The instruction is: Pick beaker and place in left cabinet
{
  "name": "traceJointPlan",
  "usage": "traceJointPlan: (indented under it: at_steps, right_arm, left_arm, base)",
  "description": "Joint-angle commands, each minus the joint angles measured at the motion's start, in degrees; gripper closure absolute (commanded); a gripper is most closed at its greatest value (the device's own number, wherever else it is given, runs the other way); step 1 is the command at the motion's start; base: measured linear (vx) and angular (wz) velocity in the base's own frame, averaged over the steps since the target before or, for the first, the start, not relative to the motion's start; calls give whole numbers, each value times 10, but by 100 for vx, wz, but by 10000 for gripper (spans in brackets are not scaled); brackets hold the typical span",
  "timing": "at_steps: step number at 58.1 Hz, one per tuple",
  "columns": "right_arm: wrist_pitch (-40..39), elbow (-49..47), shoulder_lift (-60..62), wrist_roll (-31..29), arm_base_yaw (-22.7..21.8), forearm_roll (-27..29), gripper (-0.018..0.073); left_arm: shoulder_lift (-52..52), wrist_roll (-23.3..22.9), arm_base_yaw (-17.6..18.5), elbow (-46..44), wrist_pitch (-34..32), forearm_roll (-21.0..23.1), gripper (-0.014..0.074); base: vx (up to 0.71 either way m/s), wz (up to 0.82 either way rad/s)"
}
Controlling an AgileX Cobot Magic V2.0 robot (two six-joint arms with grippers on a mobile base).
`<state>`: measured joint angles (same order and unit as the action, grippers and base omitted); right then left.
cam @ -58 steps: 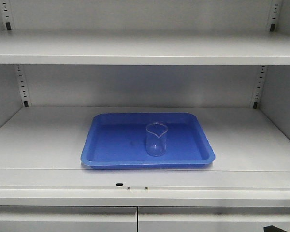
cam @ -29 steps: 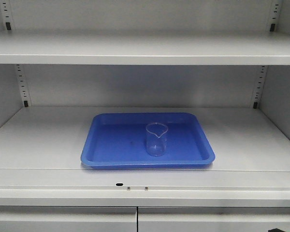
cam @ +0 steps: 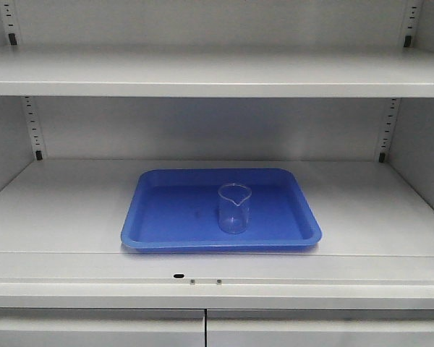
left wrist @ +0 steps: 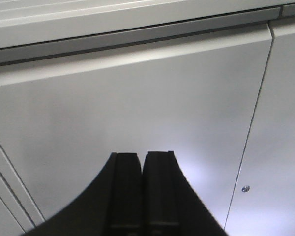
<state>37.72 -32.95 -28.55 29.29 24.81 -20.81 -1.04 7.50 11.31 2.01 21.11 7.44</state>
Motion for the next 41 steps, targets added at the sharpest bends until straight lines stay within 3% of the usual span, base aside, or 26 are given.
traceJointPlan:
  at_steps: [1, 12, 21, 32, 35, 41]
  right_arm:
    - [-107, 32, 34, -24, -48, -1, 162]
    - [-226, 157, 131, -82, -146, 23, 405]
    - [-265, 242, 204, -114, -217, 60, 574]
    - [-343, 354, 278, -177, -263, 121, 568]
    - [-306, 348, 296, -206, -263, 142, 568]
    - [-319, 350, 298, -275, -261, 161, 566]
  left_arm:
    - [-6, -1, 3, -11, -47, 6, 603]
    - [-6, -1, 3, -11, -47, 6, 603]
    - [-6, -1, 3, -11, -47, 6, 603]
    - [-6, -1, 3, -11, -47, 6, 603]
    - [-6, -1, 3, -11, -47, 6, 603]
    - [-6, -1, 3, -11, -47, 6, 603]
  base:
    - [0, 0]
    - [0, 0]
    - [0, 0]
    - [0, 0]
    - [0, 0]
    - [0, 0]
